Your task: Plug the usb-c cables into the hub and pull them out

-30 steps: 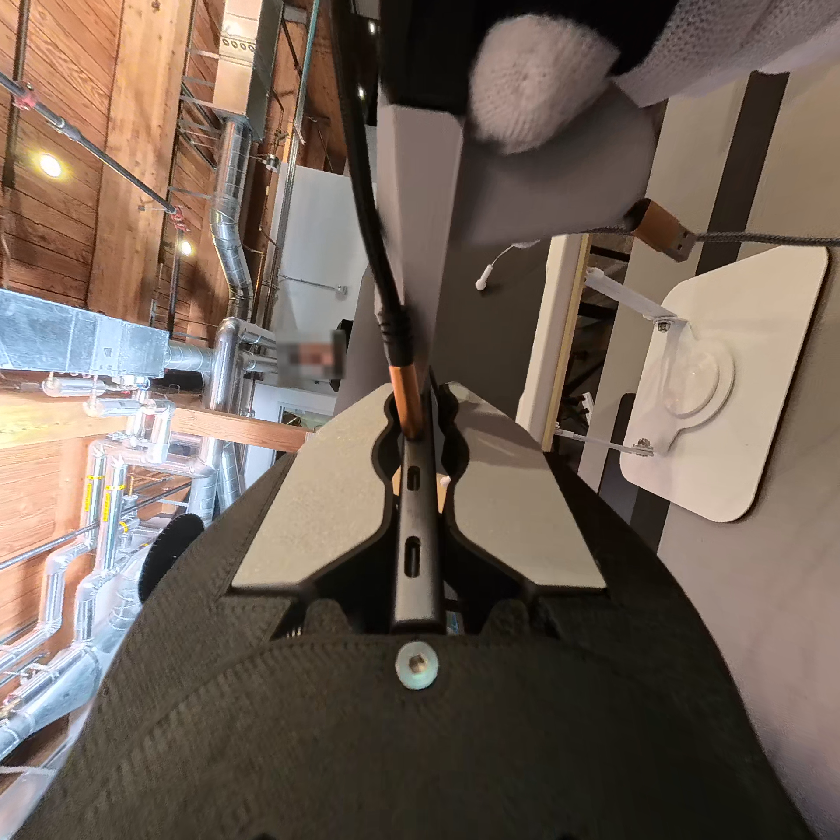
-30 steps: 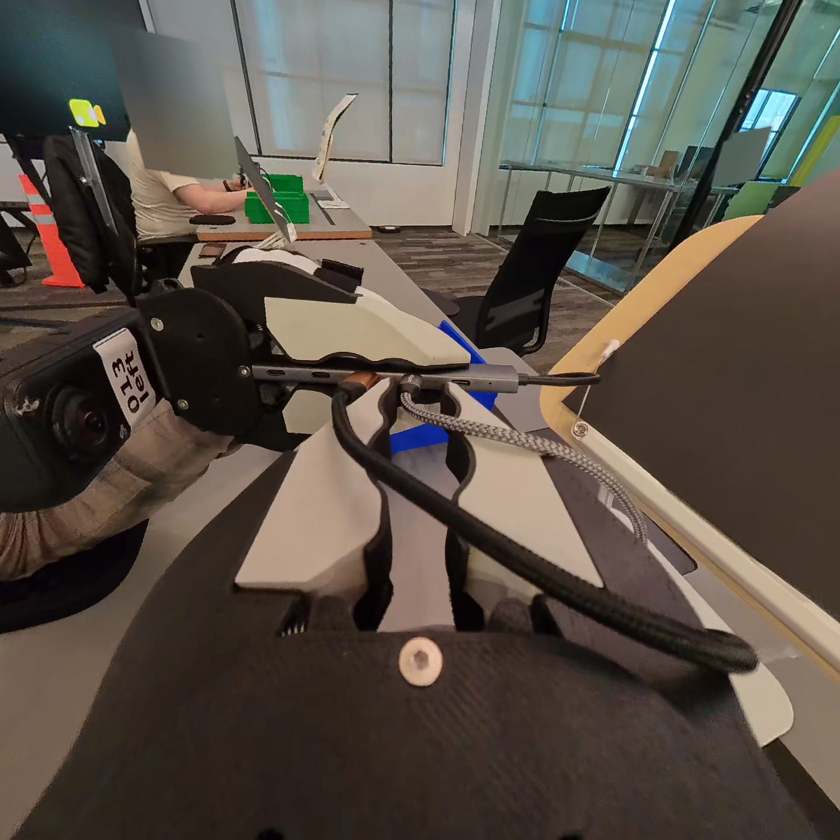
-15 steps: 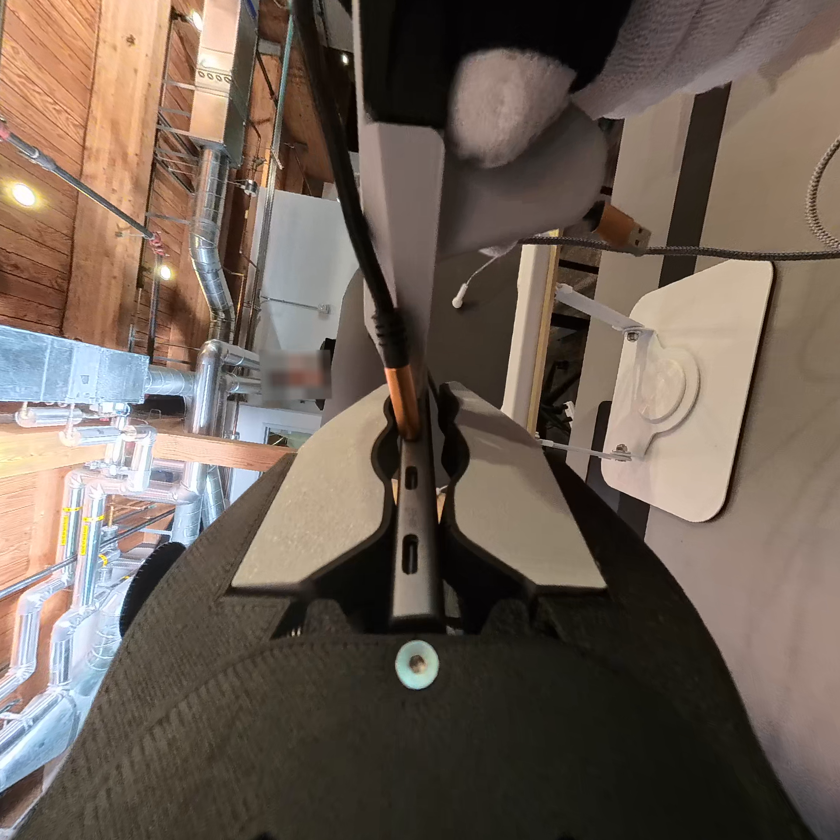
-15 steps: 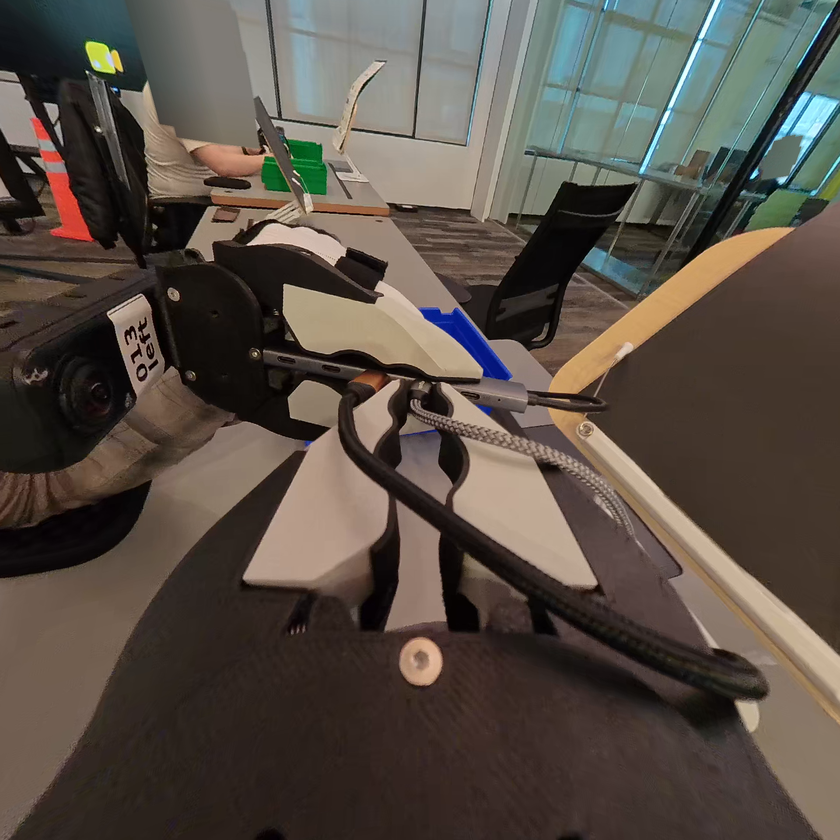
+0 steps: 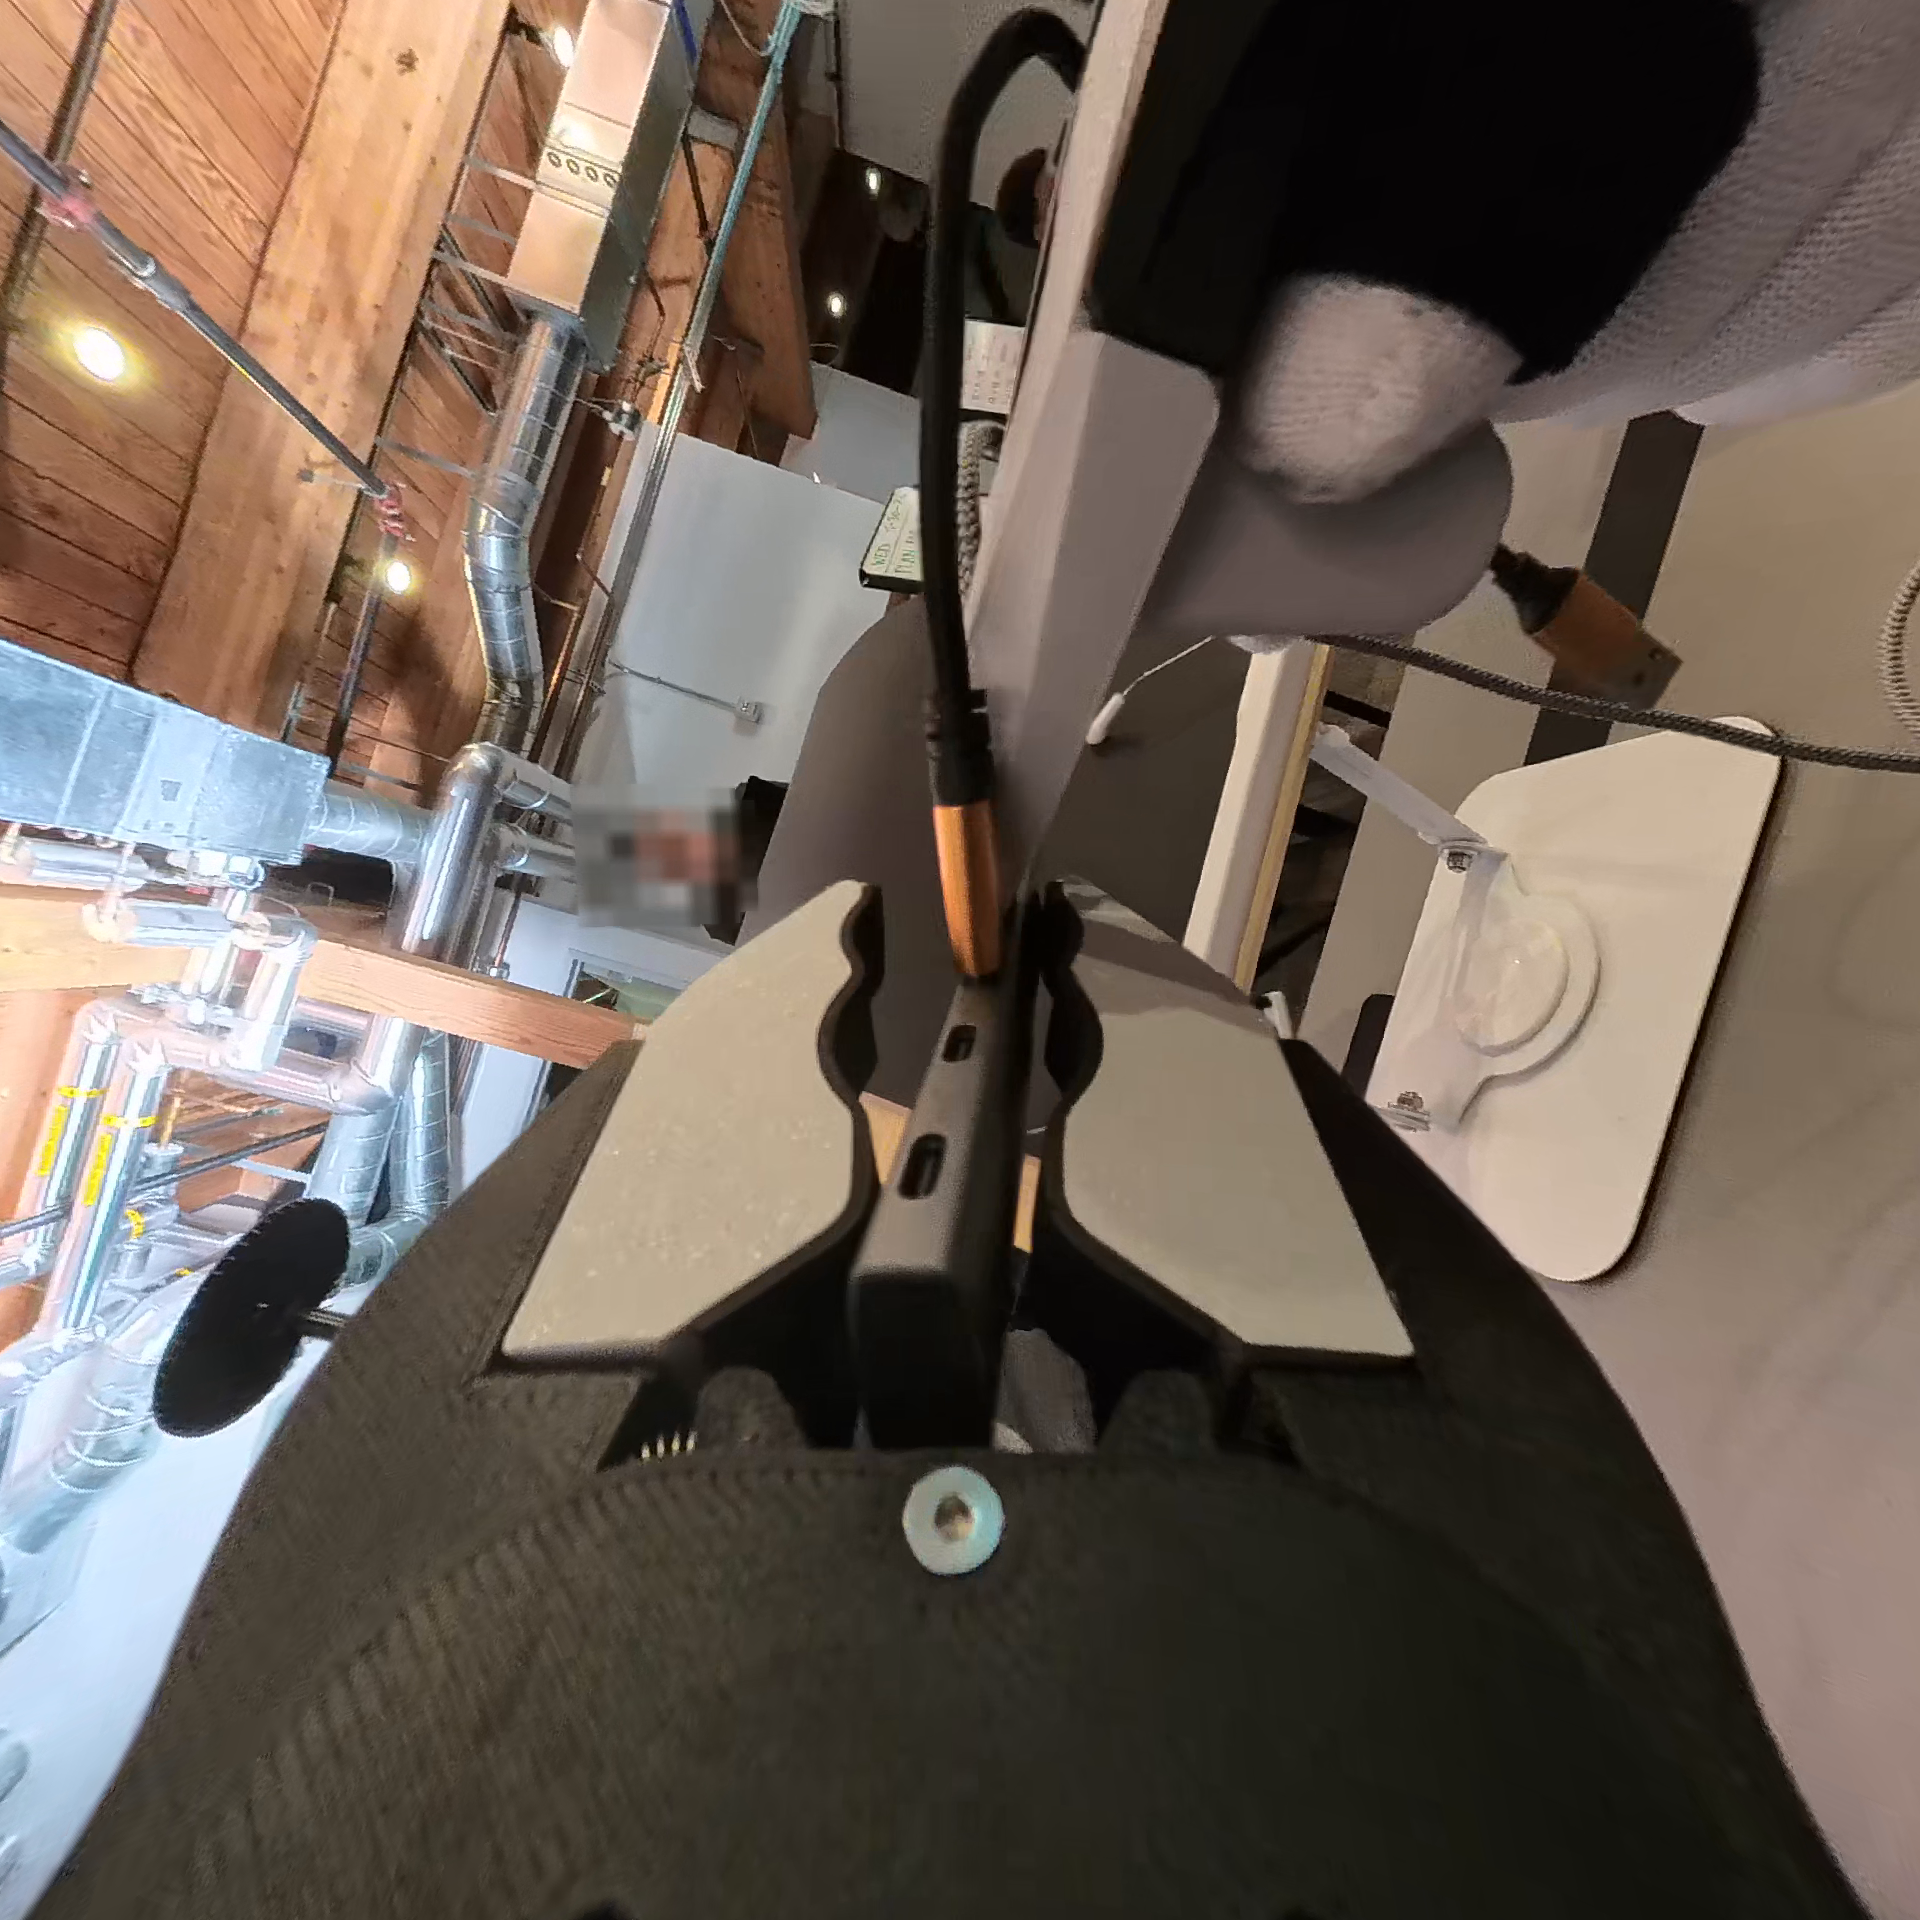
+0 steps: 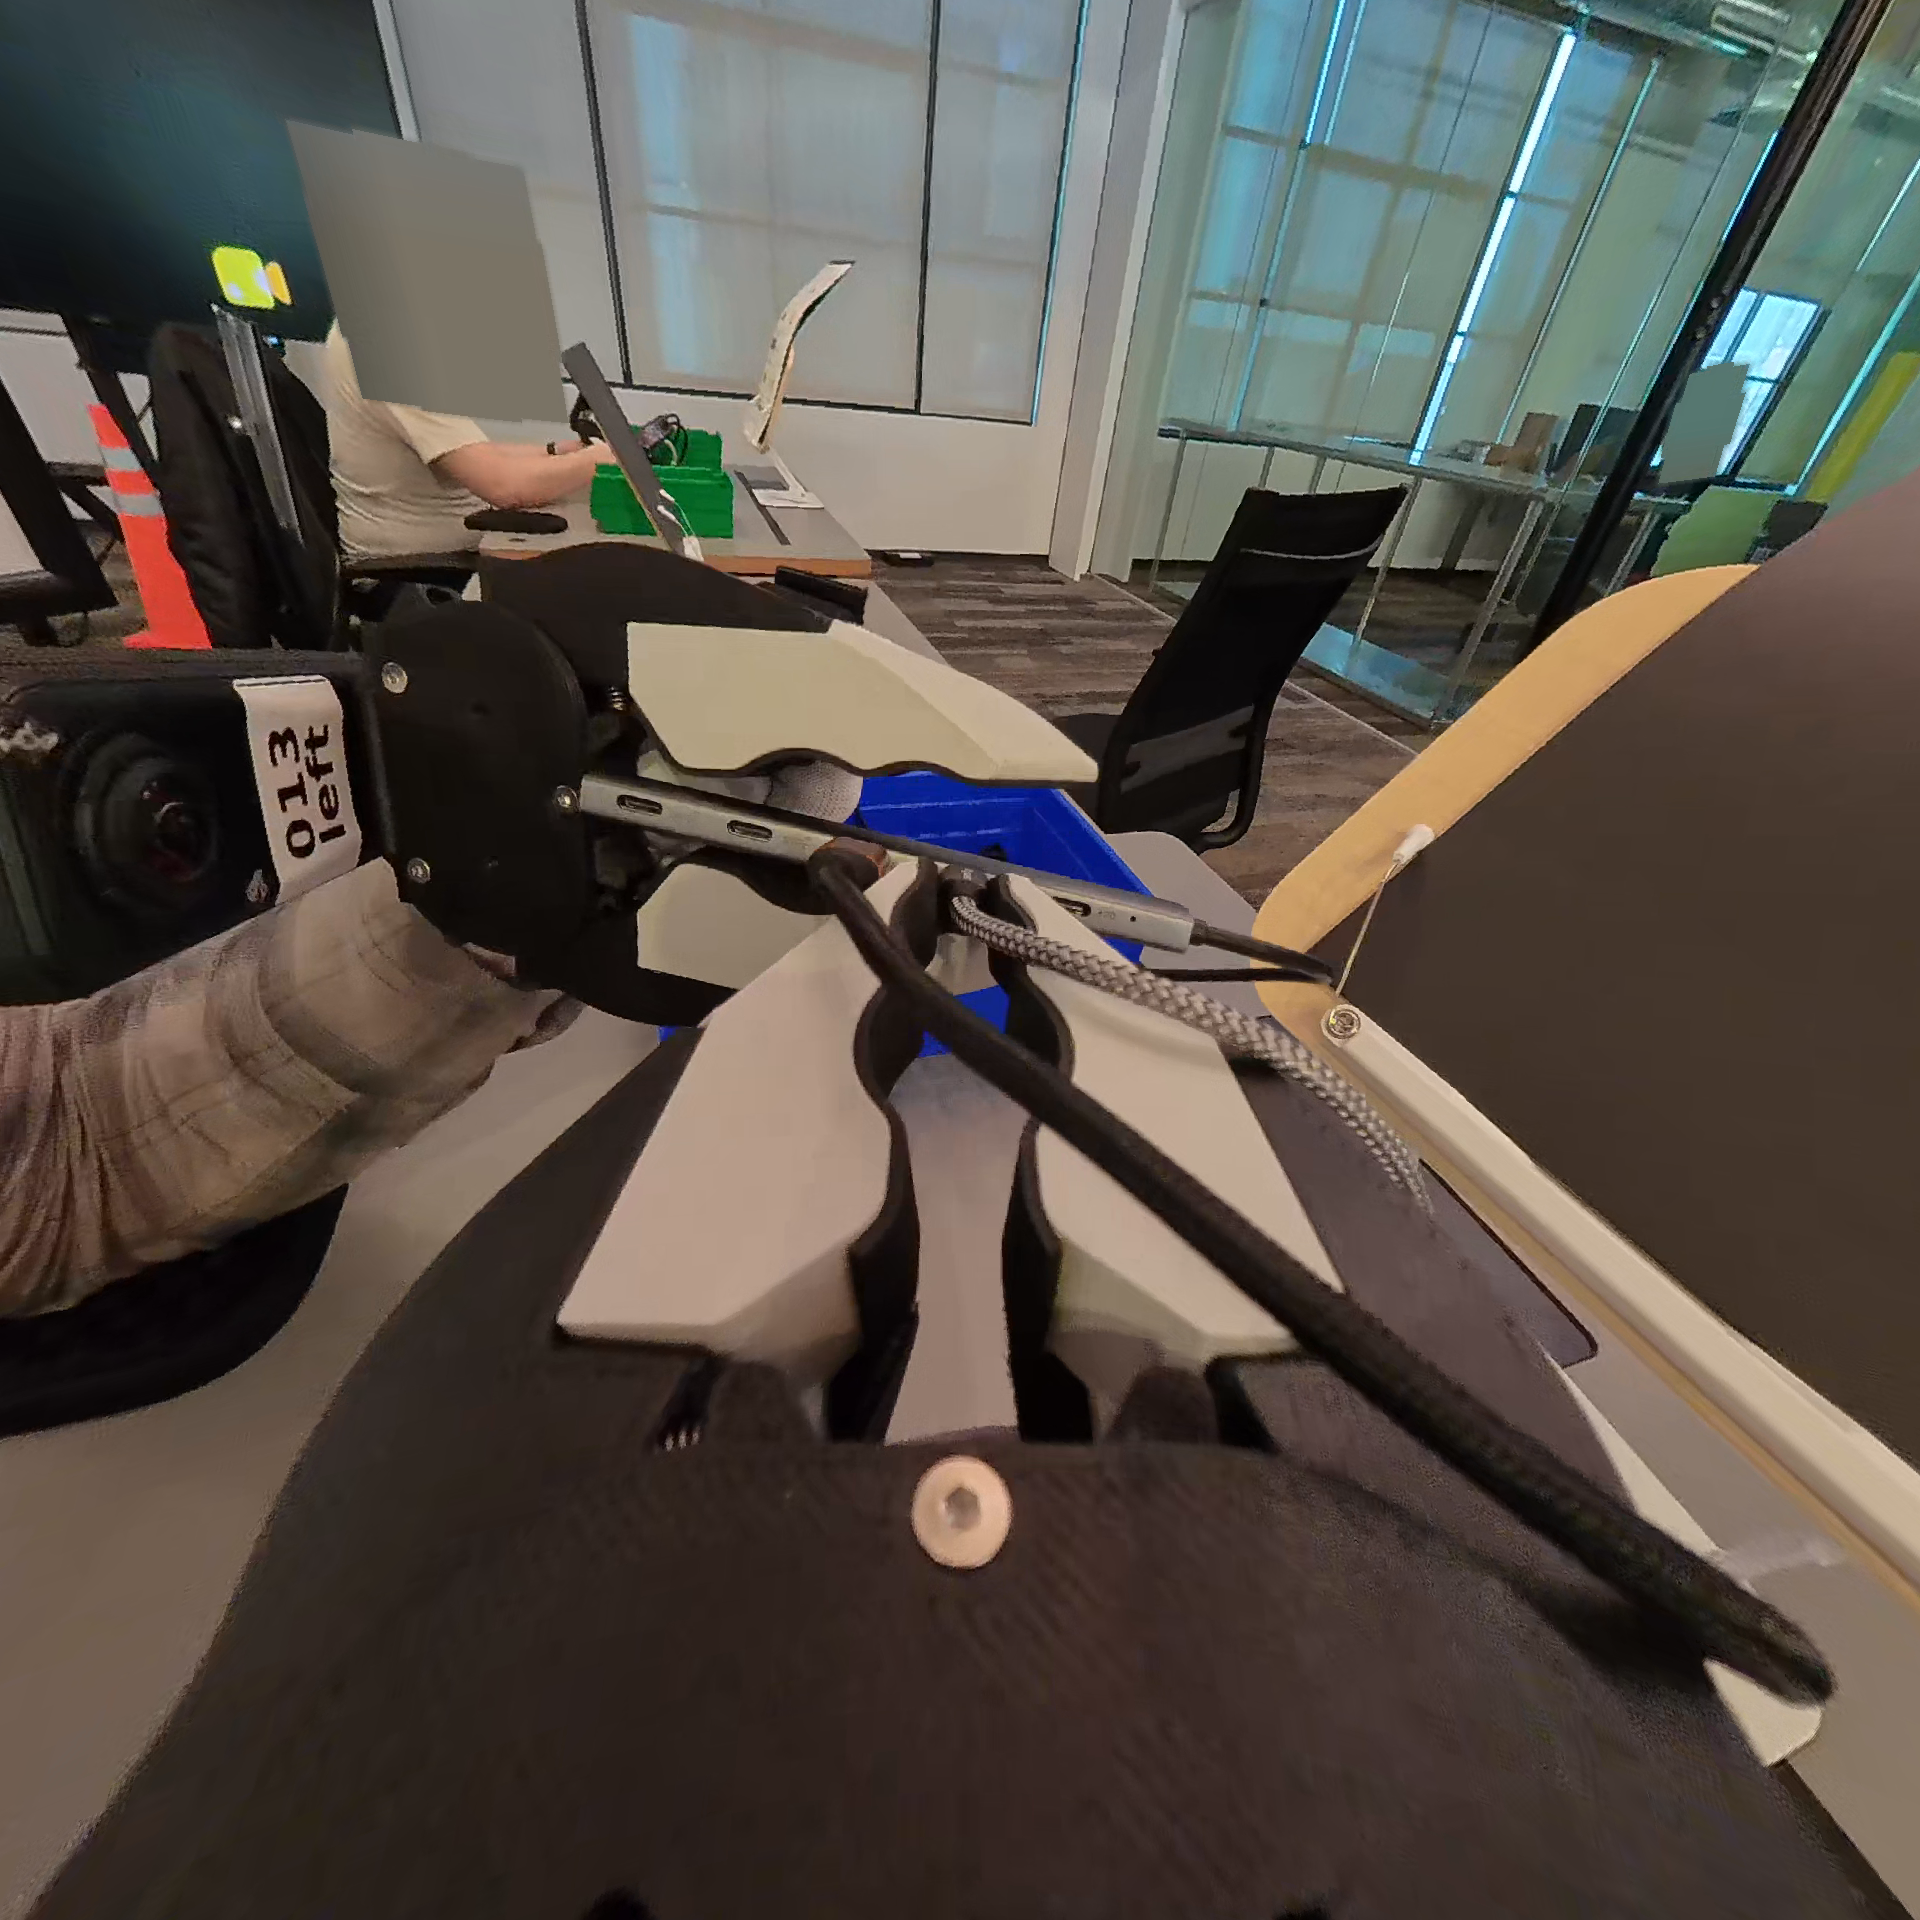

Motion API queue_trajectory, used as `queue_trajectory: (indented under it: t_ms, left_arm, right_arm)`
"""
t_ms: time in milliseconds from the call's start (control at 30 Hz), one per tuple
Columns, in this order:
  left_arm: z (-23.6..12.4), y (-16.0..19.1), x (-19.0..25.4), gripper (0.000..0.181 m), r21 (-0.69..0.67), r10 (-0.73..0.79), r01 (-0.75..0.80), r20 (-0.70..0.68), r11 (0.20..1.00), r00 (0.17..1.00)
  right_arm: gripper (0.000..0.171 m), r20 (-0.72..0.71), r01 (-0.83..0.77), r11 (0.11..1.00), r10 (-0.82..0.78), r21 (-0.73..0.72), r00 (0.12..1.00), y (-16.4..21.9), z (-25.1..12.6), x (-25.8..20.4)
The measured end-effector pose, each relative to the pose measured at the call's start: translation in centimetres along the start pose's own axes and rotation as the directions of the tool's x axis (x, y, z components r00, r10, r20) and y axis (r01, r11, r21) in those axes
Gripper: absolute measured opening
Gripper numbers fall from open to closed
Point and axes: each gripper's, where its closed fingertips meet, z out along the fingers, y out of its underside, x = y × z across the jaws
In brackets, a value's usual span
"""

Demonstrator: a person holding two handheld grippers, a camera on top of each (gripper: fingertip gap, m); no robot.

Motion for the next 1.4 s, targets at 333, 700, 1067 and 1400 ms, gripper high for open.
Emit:
queue_trajectory:
  t_ms: [333,700,1067,1400]
  left_arm:
    - [-0.1,0.4,0.0,0.013,0.008,-0.032,0.032,-0.012,0.999,0.999]
    - [-0.2,-1.1,0.3,0.014,0.048,0.105,-0.107,0.044,0.993,0.993]
    - [0.2,-1.2,1.0,0.014,0.046,0.124,-0.126,0.039,0.991,0.991]
    - [0.2,-1.4,1.1,0.014,0.048,0.145,-0.147,0.042,0.988,0.989]
  right_arm:
    - [0.007,-0.088,0.132,0.991,-0.134,-0.034,0.987,-0.8,-0.2,-0.4]
    - [0.018,-0.019,0.115,0.981,-0.119,-0.157,0.993,0.5,-1.2,-0.8]
    - [0.009,-0.005,0.092,0.986,-0.093,-0.142,0.996,0.0,-2.0,-0.8]
    - [0.008,-0.012,0.097,0.982,-0.1,-0.163,0.995,0.4,-2.0,-0.7]
